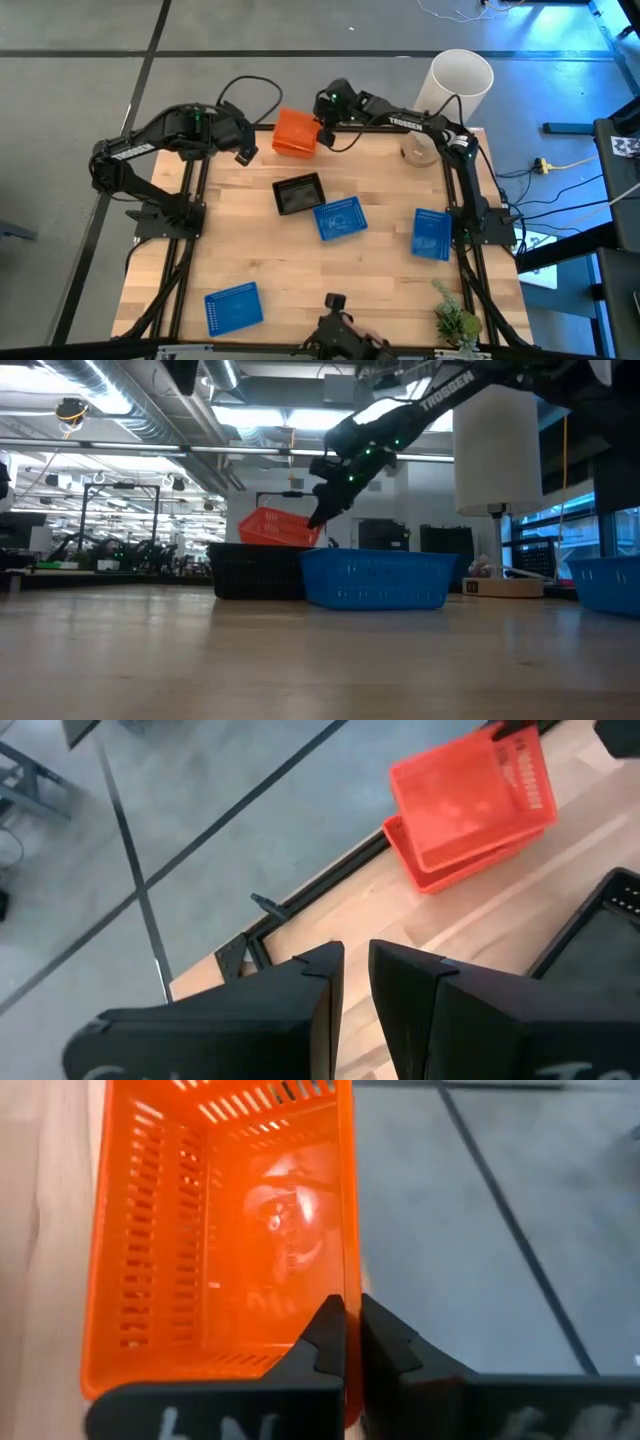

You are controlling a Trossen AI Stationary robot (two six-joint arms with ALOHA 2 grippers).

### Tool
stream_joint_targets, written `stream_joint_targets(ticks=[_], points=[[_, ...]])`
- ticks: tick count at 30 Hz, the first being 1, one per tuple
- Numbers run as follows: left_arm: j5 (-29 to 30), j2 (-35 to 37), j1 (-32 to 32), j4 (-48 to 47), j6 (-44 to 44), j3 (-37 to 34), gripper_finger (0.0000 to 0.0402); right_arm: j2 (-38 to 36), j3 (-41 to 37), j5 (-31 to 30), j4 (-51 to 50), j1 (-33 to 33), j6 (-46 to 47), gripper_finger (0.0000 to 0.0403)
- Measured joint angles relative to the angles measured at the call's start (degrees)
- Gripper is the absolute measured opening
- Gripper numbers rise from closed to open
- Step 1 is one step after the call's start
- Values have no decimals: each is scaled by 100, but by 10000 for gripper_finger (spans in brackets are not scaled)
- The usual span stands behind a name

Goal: Stack baskets by color
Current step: Stack the bottom orange bin on top of the top orange bins, then stack the bottom blue bin on top of the top left blue bin

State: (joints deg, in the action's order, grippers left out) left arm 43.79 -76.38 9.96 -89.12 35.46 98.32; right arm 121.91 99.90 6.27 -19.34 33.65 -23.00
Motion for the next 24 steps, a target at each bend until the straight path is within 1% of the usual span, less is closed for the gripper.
stream_joint_targets(ticks=[4,10,12,15,21,24], points=[[0,0,67,1,0,0,45,48,0,369,-276,0,-9,4],[-2,0,92,2,0,0,45,19,0,563,-813,-4,-4,6],[-2,0,92,0,-2,0,45,17,0,571,-955,-4,73,18],[0,0,92,0,-2,0,45,17,0,374,-1062,-4,383,46],[0,0,92,-1,-2,0,45,15,8,348,-1110,-24,450,92],[-116,0,92,-2,-2,0,45,15,278,384,-1515,-98,463,111]])
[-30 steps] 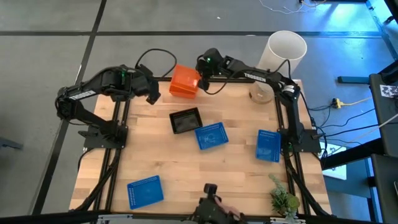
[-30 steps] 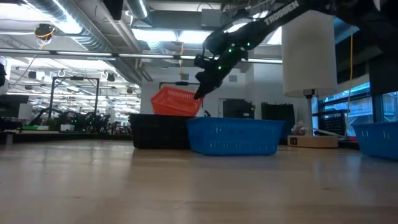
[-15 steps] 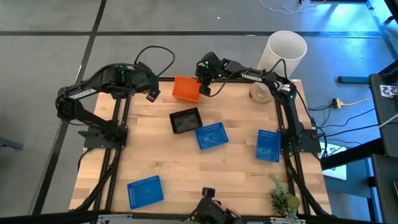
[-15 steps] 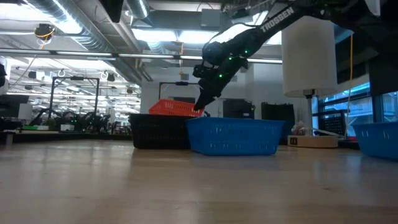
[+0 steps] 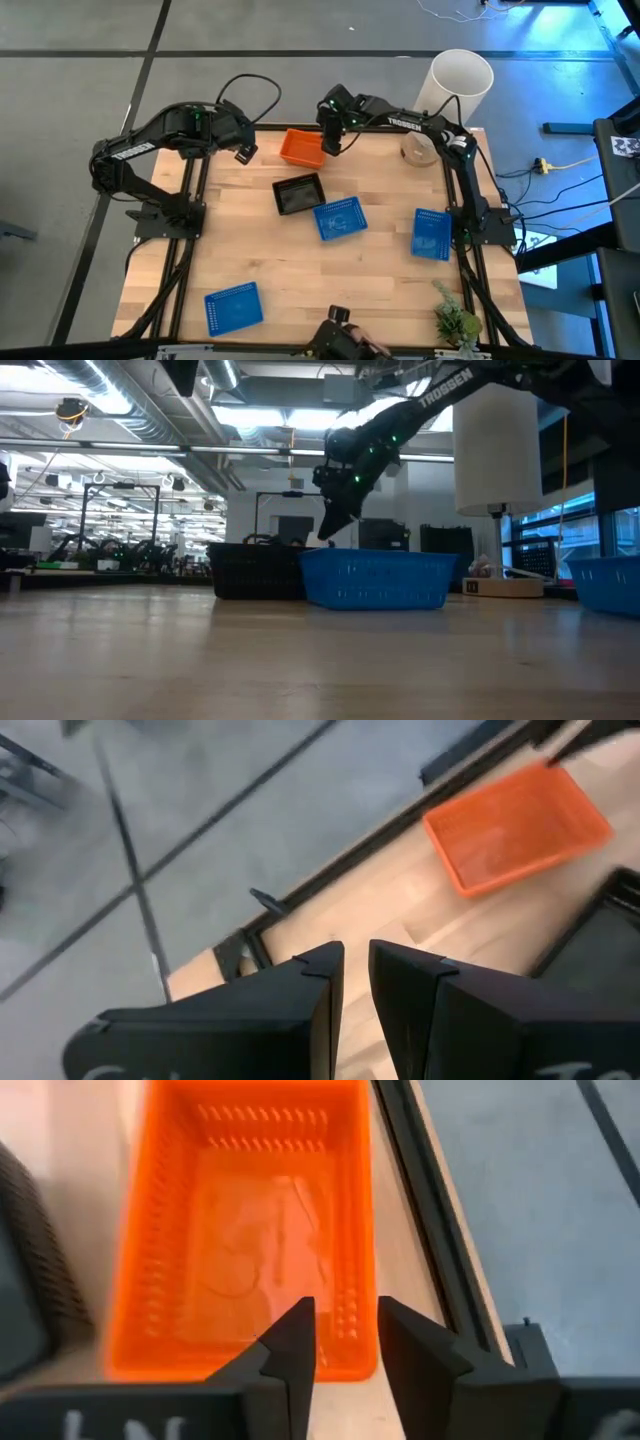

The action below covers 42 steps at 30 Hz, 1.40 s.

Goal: Stack baskets by color
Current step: Stack the bottom blue bin on top of the top left blue bin

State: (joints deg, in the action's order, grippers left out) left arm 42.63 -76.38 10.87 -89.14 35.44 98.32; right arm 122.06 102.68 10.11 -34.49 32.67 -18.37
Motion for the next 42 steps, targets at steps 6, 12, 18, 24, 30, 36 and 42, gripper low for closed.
stream_joint_targets(ticks=[6,12,18,24,30,36,42], points=[[-1097,2,0,-83,-107,-29,45,-2,1144,215,-1183,-174,-159,121],[-2908,4,-188,-80,-178,-688,45,-9,2219,1949,-2362,-381,-488,119],[-4657,242,-871,18,56,-2046,45,-17,2896,3743,-3411,-625,-1042,119],[-5628,604,-1689,1019,648,-3490,45,-127,3189,4742,-4007,-911,-1539,120],[-6082,832,-2449,2835,1290,-4440,45,-296,3140,4715,-4075,-1198,-1536,120],[-5924,808,-3247,3913,1394,-4947,45,-508,3140,4621,-4076,-1466,-1317,119],[-5656,808,-3547,3858,1552,-4990,11,-546,3138,4548,-4038,-1537,-1040,120]])
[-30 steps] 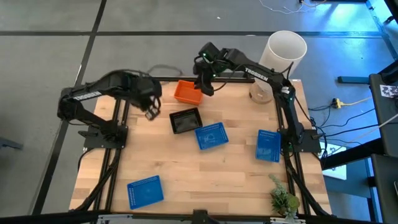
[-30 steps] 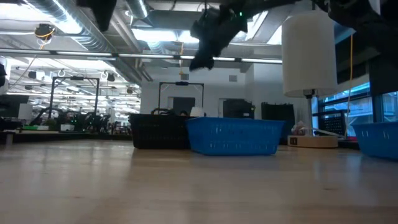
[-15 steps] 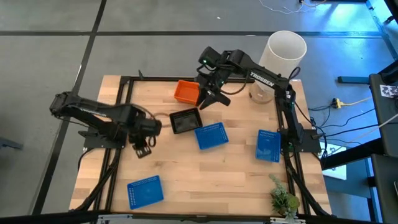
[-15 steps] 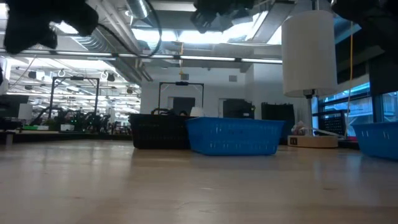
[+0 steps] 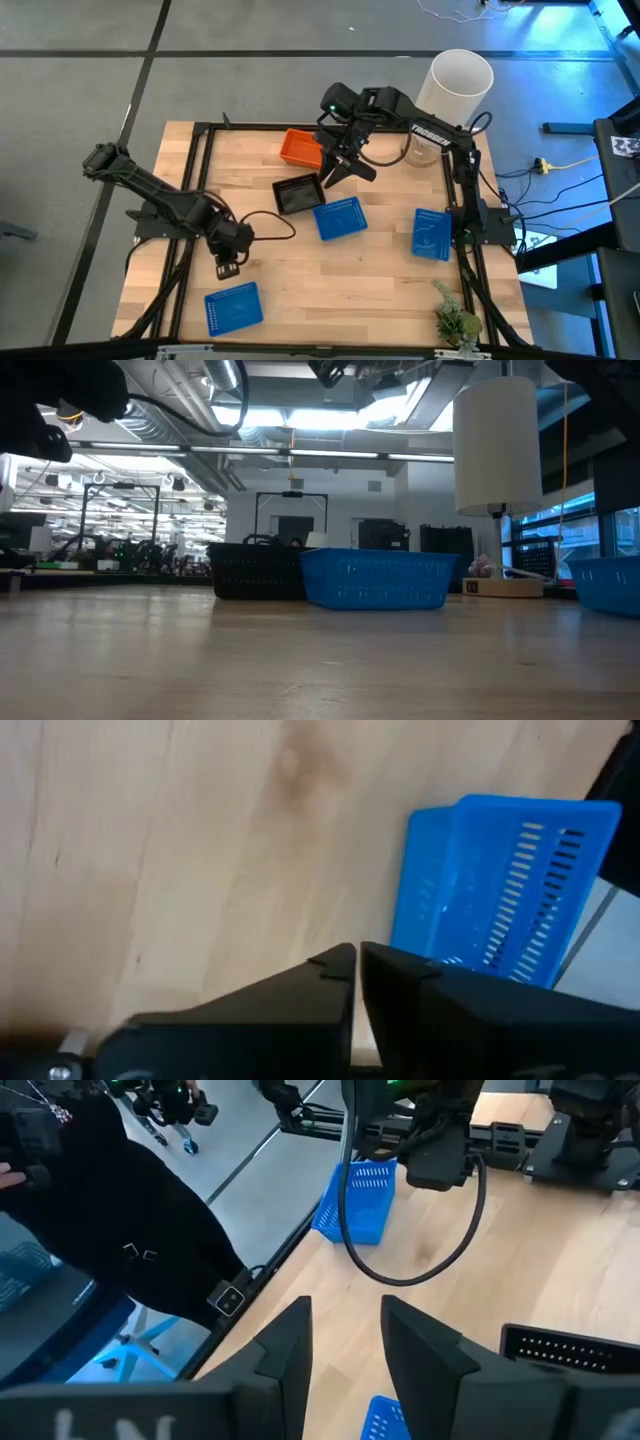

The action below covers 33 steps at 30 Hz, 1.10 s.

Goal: Stack baskets by color
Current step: Stack the bottom blue bin on top of the top left blue bin

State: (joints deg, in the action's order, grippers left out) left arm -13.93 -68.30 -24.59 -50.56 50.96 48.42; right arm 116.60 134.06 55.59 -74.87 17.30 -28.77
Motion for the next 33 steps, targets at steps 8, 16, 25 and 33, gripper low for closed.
stream_joint_targets(ticks=[8,16,25,33], points=[[-61,5,-223,15,269,0,31,0,0,0,-66,2,354,120],[-18,5,-311,26,112,0,49,-2,-2,-2,-122,2,97,120],[332,5,-333,26,695,2,93,-7,-2,-2,-136,-35,2,120],[585,-150,-590,1005,869,7,93,-11,-2,-2,-285,-35,-26,120]])
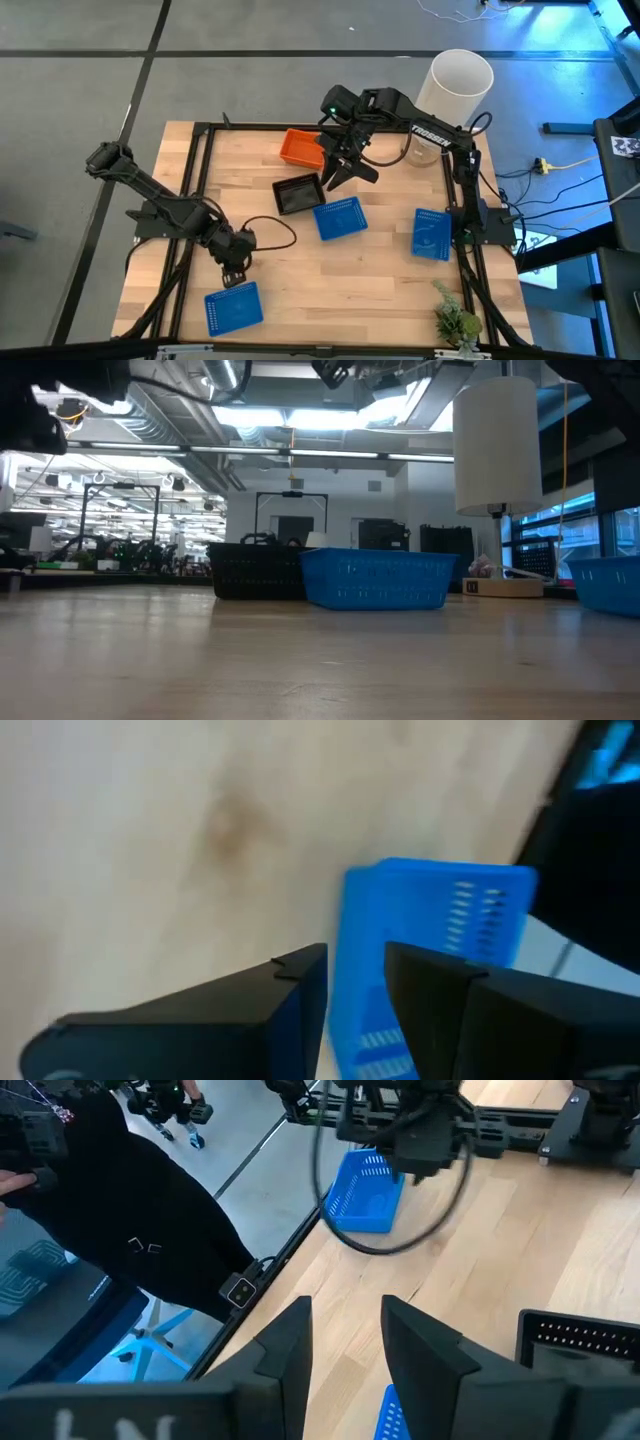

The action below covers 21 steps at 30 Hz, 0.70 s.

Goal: Stack baskets by color
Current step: Stack the bottom blue bin on top of the top left blue bin

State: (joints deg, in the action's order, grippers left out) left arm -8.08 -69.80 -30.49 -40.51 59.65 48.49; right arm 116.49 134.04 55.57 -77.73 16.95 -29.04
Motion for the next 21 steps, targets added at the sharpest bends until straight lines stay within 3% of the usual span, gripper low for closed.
stream_joint_targets(ticks=[7,14,21], points=[[310,-553,-456,201,-19,4,93,-2,0,0,-58,0,-16,120],[251,-1066,-776,281,-271,2,93,-2,0,0,-47,0,-17,120],[245,-1167,-906,291,-250,-2,92,-2,0,-2,-42,0,-20,120]])
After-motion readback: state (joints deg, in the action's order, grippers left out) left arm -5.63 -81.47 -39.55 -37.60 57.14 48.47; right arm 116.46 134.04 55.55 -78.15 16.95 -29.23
